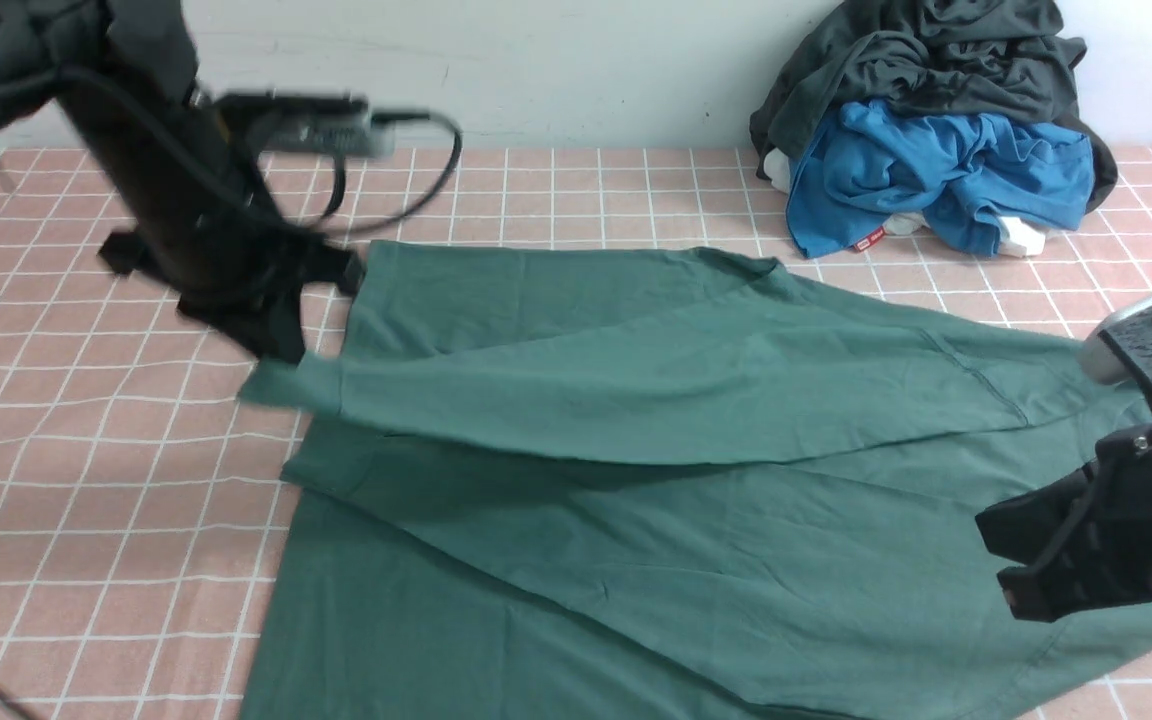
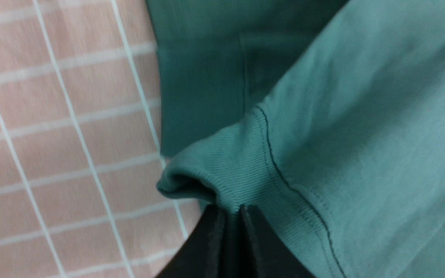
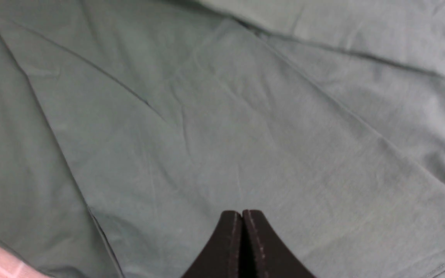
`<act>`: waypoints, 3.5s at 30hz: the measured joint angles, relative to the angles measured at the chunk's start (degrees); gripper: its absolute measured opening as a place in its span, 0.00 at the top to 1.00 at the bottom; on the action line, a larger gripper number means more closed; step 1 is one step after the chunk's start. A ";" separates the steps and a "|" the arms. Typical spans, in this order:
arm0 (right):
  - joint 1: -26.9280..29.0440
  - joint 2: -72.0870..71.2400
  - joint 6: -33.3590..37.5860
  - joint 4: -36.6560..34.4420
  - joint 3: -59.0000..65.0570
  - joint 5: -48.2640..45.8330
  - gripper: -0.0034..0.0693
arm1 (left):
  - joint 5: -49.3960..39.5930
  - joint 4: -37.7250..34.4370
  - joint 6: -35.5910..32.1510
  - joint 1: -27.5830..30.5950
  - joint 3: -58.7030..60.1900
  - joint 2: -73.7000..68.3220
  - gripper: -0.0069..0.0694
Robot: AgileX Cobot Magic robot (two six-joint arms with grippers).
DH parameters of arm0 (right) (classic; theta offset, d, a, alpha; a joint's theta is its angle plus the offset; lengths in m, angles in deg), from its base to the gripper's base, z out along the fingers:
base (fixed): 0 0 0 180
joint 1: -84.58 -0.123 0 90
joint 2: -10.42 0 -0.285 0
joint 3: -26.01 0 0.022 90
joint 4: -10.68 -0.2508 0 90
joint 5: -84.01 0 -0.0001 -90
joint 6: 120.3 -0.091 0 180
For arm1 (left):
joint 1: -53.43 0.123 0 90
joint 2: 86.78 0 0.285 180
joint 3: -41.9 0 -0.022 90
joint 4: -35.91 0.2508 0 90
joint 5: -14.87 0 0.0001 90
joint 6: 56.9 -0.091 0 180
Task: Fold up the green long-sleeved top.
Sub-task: Use the left arm to drag and drop the cuff onto the cuff closest to the left arm, then use both arms simultaneously to clamp the lower edge of the clothing fabric, then use both arms to drag the lower edge of the fabric forward and fold it over the upper edge
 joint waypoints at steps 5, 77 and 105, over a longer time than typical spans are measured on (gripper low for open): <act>0.00 -0.30 0.00 -2.28 0.00 0.00 0.97 | 13.29 4.97 -0.35 -0.05 14.67 3.21 0.86; -1.41 13.87 28.59 32.83 0.00 -11.12 0.32 | 16.79 9.25 -19.69 -20.09 50.92 29.87 0.90; -1.46 17.61 3.79 45.92 -9.16 -7.73 0.96 | 13.25 4.20 -9.19 -10.43 33.52 31.88 0.89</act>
